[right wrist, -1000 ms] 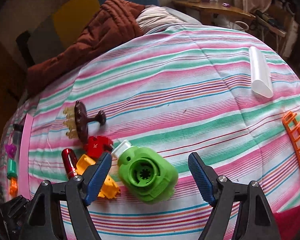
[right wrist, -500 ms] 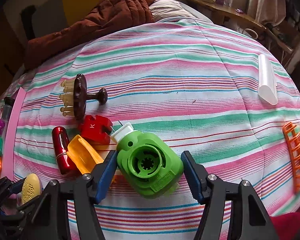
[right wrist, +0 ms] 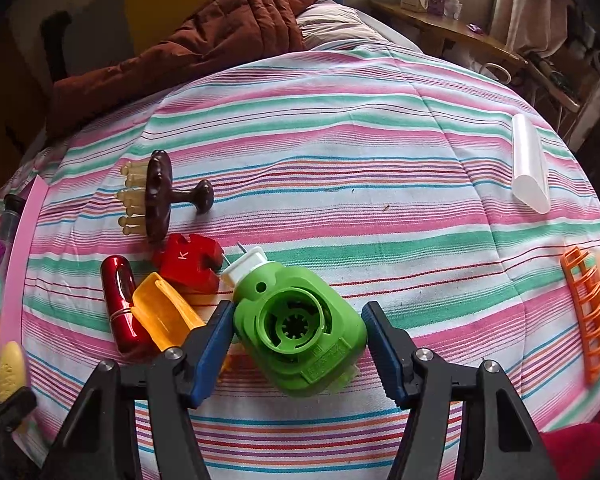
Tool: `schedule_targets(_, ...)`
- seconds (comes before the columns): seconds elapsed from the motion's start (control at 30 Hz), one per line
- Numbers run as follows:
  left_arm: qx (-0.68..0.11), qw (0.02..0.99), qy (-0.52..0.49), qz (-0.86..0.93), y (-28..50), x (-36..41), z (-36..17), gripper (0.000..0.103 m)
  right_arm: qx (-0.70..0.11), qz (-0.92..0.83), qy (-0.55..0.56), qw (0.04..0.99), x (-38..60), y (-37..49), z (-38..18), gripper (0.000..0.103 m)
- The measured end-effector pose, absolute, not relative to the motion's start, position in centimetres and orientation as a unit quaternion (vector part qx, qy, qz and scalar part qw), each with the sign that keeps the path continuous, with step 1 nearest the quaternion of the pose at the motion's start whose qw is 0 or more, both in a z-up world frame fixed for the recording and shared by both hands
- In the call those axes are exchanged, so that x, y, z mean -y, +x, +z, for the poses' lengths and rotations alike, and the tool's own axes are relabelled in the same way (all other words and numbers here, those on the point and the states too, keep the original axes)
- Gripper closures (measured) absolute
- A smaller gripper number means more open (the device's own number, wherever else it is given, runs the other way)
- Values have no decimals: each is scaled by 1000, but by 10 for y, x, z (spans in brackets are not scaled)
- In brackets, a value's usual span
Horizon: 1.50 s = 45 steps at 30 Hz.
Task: Organize rigid objects
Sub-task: 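Lower the yellow egg onto the tray and open the left gripper while the right gripper holds the green toy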
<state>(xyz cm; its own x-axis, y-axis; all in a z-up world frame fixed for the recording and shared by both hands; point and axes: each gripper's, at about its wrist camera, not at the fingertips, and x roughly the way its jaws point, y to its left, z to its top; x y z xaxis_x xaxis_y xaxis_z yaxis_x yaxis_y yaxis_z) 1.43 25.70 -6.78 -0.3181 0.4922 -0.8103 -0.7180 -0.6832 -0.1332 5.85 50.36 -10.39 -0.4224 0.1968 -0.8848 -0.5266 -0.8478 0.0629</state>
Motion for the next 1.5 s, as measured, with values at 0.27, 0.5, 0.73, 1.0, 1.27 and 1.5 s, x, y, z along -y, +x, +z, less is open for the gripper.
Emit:
schedule_targets(0.27, -107, 334, -418, 838, 11, -220, -31, 60, -169, 828, -484, 227, -502, 60, -105, 38)
schedule_targets(0.5, -97, 297, -410, 857, 4, -187, -18, 60, -164, 831, -478, 233, -499, 62, -105, 38)
schedule_targets(0.73, -41, 263, -440, 858, -15, -144, -25, 60, -165, 832, -475, 235, -500, 64, -106, 38)
schedule_targets(1.0, 24, 194, -472, 859, -42, -70, -42, 60, -158, 832, -477, 236, -497, 61, -105, 38)
schedule_targets(1.27, 82, 205, -479, 850, -75, -60, -41, 60, -155, 832, -479, 235, -497, 61, -105, 38)
schedule_targets(1.5, 107, 203, -483, 845, -129, -92, -47, 60, -152, 832, -480, 234, -498, 60, -105, 38)
